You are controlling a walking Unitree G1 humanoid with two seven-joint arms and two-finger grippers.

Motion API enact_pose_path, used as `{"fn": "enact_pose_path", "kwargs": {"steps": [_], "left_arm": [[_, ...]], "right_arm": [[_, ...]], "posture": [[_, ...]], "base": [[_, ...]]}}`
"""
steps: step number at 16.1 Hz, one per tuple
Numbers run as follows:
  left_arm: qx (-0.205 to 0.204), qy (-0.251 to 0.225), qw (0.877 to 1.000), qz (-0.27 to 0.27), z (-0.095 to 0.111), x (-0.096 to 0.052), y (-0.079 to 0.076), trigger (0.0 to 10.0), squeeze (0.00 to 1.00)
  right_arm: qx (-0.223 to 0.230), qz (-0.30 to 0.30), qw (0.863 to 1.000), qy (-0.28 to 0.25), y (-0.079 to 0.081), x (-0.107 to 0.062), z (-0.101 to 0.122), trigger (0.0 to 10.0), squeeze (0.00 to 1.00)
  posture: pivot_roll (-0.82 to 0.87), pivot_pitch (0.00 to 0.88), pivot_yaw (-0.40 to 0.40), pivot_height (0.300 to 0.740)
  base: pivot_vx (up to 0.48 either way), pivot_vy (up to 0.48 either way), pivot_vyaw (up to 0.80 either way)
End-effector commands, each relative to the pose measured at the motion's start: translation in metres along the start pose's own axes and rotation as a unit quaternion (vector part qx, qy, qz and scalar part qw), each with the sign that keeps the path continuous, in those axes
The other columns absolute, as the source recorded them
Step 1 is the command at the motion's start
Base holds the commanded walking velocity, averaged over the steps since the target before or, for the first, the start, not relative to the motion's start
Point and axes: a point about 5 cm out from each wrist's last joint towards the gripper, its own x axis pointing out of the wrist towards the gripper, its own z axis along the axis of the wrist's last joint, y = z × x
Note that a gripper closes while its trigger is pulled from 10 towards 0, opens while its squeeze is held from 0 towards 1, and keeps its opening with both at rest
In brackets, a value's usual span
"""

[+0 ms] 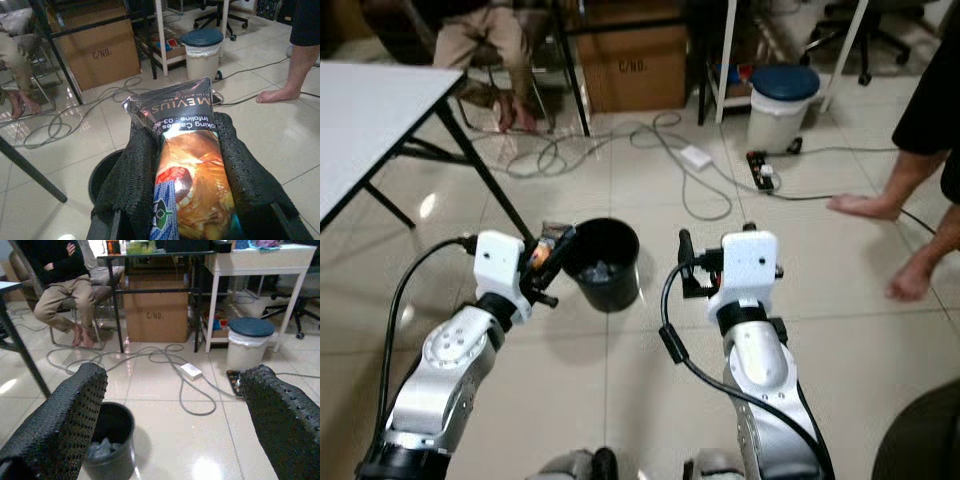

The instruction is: Picking trash to rubbish bin

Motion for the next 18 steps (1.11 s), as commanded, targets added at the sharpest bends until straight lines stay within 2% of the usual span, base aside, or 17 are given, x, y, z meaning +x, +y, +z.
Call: {"fn": "enact_pose_path", "kwargs": {"steps": [1, 4, 10, 18], "left_arm": [[0.001, 0.002, 1.000, -0.003, -0.0010, 0.0001, -0.0037, 10.0, 0.00], [0.002, 0.003, 1.000, -0.004, -0.0014, 0.0004, -0.0041, 10.0, 0.00], [0.003, 0.004, 1.000, -0.005, -0.0020, 0.0019, -0.0048, 10.0, 0.00], [0.005, 0.004, 1.000, -0.004, -0.0024, 0.0022, -0.0057, 10.0, 0.00]], "right_arm": [[-0.002, -0.006, 1.000, -0.002, -0.0038, -0.0025, 0.0003, 10.0, 0.00], [-0.006, 0.000, 1.000, -0.007, -0.0026, -0.0036, 0.0016, 10.0, 0.00], [-0.014, 0.003, 1.000, -0.009, -0.0027, -0.0033, 0.0019, 10.0, 0.00], [-0.016, -0.001, 1.000, -0.005, -0.0041, -0.0030, 0.0001, 10.0, 0.00]], "posture": [[-0.10, 0.150, 0.074, 0.740], [-0.11, 0.149, 0.076, 0.740], [-0.11, 0.144, 0.074, 0.740], [-0.11, 0.142, 0.075, 0.740]], "base": [[0.360, 0.000, 0.00], [0.352, 0.000, 0.00], [0.356, 0.000, 0.65], [0.352, 0.000, 0.00]]}}
